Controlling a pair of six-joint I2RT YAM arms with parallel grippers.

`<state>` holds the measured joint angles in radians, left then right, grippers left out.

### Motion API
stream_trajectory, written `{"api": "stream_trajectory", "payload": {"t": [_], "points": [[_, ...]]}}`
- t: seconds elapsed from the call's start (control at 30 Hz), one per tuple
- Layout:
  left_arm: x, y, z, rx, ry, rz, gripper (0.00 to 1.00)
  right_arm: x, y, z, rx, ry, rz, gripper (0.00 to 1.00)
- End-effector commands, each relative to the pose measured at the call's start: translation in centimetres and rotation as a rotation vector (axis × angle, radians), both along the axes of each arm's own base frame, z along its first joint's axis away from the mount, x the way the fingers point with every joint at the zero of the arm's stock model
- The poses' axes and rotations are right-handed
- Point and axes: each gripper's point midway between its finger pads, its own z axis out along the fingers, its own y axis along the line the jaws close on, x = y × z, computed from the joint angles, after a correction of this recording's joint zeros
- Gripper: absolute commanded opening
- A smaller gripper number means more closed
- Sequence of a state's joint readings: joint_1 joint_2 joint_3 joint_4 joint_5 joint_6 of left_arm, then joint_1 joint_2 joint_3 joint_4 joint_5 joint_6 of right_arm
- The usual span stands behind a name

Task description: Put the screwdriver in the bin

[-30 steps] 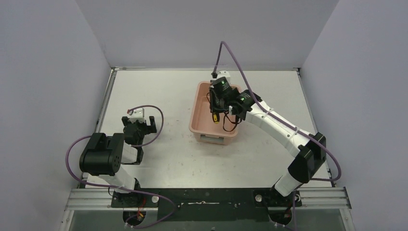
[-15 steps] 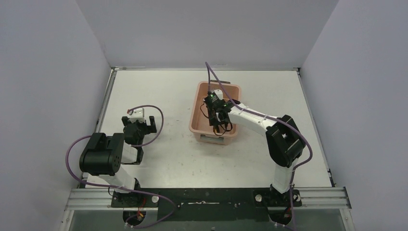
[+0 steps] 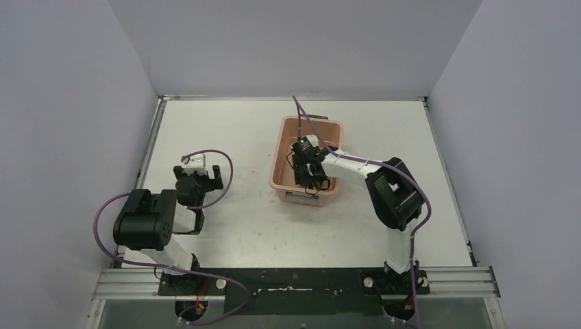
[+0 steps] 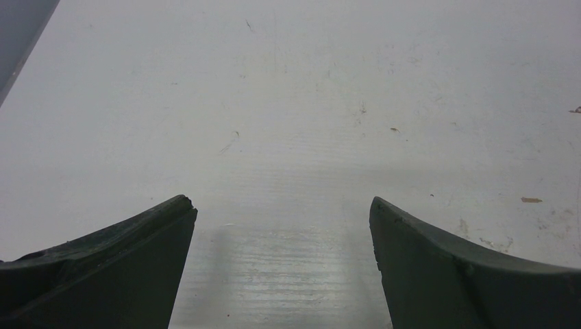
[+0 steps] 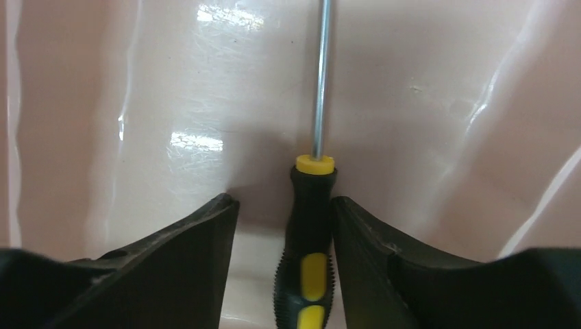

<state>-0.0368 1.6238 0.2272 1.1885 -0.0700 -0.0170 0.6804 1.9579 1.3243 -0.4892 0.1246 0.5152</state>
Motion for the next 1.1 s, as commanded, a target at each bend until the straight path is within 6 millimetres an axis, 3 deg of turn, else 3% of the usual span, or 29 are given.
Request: {"api": "stream_trajectory", "payload": {"t": [0.0, 0.3, 0.47, 0.57, 0.63, 0.73, 0.9, 1.07], "points": [[1.0, -0.2, 2.0, -0.003, -0.070, -0.007, 0.97, 1.8, 0.8, 2.9, 0.037, -0.090, -0.019, 0.58], [1.0, -0.2, 2.0, -0.003, -0.071, -0.007, 0.97, 3.0, 1.1, 12.0, 0.071, -0.248, 0.004, 0.99], [1.0, -0.2, 2.0, -0.002, -0.070, -0.007, 0.97, 2.8, 0.5, 18.0, 0.128, -0.371, 0.021, 1.00], [1.0, -0.2, 2.0, -0.003, -0.070, -0.007, 0.97, 2.7, -0.8, 21.3, 0.149, -0.466, 0.009, 1.00], [1.0, -0.2, 2.0, -0.003, -0.070, -0.007, 0.97, 2.9, -2.7, 23.0, 0.152, -0.533, -0.023, 1.00], [1.0, -0.2, 2.0, -0.004, -0.070, -0.008, 0.97, 3.2, -6.9, 24.2, 0.146, -0.608, -0.106, 1.00], [1.0, -0.2, 2.0, -0.004, -0.071, -0.007, 0.97, 2.8, -14.2, 23.9, 0.095, -0.724, -0.226, 1.00], [1.0, -0.2, 2.0, -0.003, -0.069, -0.007, 0.97, 1.7, -21.2, 20.5, 0.036, -0.758, -0.367, 1.00]]}}
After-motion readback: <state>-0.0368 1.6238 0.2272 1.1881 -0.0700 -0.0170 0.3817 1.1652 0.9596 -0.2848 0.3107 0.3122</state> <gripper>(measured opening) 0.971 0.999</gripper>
